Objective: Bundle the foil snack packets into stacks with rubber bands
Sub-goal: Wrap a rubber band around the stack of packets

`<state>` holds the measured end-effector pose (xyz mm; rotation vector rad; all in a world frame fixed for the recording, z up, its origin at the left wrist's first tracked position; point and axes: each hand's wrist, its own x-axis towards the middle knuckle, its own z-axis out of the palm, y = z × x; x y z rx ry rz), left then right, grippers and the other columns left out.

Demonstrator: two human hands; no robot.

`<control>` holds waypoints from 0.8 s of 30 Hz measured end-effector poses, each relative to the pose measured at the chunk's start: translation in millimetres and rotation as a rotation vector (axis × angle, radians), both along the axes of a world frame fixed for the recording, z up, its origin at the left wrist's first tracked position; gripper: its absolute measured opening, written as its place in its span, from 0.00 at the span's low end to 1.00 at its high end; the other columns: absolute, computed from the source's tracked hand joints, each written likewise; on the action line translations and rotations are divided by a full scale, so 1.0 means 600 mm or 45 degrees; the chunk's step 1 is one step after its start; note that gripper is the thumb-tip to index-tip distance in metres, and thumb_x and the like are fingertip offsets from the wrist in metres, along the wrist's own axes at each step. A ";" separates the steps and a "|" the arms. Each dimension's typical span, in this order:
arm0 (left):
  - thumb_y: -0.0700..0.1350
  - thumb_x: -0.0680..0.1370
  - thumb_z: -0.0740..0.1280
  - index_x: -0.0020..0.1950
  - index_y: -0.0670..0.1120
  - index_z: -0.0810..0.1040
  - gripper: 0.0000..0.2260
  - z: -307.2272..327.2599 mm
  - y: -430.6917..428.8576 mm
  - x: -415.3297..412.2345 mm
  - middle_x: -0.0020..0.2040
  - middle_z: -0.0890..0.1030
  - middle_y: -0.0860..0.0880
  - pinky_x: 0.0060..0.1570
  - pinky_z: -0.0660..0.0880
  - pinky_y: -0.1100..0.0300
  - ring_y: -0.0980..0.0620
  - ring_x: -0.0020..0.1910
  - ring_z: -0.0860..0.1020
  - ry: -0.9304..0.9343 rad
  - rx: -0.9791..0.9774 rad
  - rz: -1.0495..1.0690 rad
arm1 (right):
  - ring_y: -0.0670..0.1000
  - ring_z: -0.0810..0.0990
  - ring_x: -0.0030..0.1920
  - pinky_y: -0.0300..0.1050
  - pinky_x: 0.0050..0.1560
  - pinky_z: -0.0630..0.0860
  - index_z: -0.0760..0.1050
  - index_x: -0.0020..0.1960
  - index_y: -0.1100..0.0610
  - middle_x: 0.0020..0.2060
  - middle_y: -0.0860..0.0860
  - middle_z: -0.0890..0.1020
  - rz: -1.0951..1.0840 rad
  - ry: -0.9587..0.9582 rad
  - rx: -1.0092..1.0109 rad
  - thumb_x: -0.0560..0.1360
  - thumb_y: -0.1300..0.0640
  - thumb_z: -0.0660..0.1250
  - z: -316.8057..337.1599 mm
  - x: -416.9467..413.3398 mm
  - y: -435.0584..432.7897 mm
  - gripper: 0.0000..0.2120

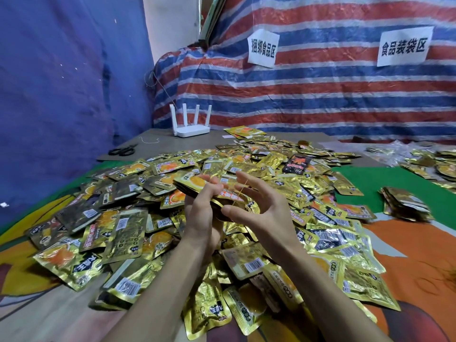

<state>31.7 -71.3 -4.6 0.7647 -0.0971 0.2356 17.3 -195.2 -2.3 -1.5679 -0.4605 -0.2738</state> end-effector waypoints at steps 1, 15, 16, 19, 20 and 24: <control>0.33 0.77 0.62 0.47 0.45 0.75 0.07 -0.001 -0.003 0.000 0.39 0.80 0.48 0.32 0.79 0.56 0.49 0.34 0.81 -0.036 0.015 -0.040 | 0.48 0.80 0.63 0.59 0.63 0.79 0.77 0.68 0.52 0.62 0.48 0.82 0.002 0.002 -0.007 0.62 0.56 0.80 -0.001 0.001 0.001 0.34; 0.42 0.70 0.68 0.44 0.43 0.86 0.09 -0.006 0.001 0.009 0.46 0.85 0.44 0.46 0.83 0.49 0.44 0.46 0.85 -0.051 -0.264 -0.423 | 0.55 0.82 0.62 0.58 0.64 0.77 0.76 0.66 0.53 0.60 0.50 0.84 0.234 0.167 0.366 0.61 0.61 0.79 -0.014 0.010 0.022 0.34; 0.43 0.71 0.67 0.43 0.44 0.87 0.09 -0.006 0.002 0.009 0.47 0.85 0.45 0.47 0.82 0.50 0.45 0.47 0.85 -0.086 -0.206 -0.442 | 0.58 0.82 0.62 0.59 0.63 0.78 0.76 0.66 0.56 0.60 0.53 0.84 0.306 0.207 0.422 0.62 0.64 0.78 -0.010 0.011 0.018 0.34; 0.45 0.74 0.66 0.51 0.44 0.87 0.13 -0.003 0.004 0.002 0.57 0.85 0.44 0.55 0.80 0.51 0.44 0.56 0.83 -0.170 -0.019 -0.508 | 0.58 0.84 0.57 0.54 0.55 0.82 0.76 0.66 0.61 0.58 0.58 0.84 0.550 0.340 0.553 0.64 0.72 0.72 0.000 0.012 0.002 0.31; 0.45 0.74 0.66 0.56 0.43 0.86 0.15 -0.004 0.003 0.001 0.59 0.83 0.43 0.58 0.79 0.51 0.43 0.59 0.82 -0.194 0.014 -0.520 | 0.58 0.84 0.56 0.51 0.54 0.82 0.77 0.64 0.61 0.57 0.59 0.84 0.631 0.371 0.571 0.64 0.74 0.69 0.003 0.013 -0.005 0.29; 0.44 0.73 0.66 0.51 0.43 0.87 0.13 -0.003 0.003 -0.002 0.53 0.85 0.42 0.51 0.81 0.53 0.44 0.52 0.84 -0.163 0.070 -0.492 | 0.61 0.77 0.65 0.58 0.69 0.70 0.67 0.72 0.67 0.69 0.59 0.77 0.836 0.421 0.542 0.63 0.76 0.62 0.015 0.013 -0.024 0.36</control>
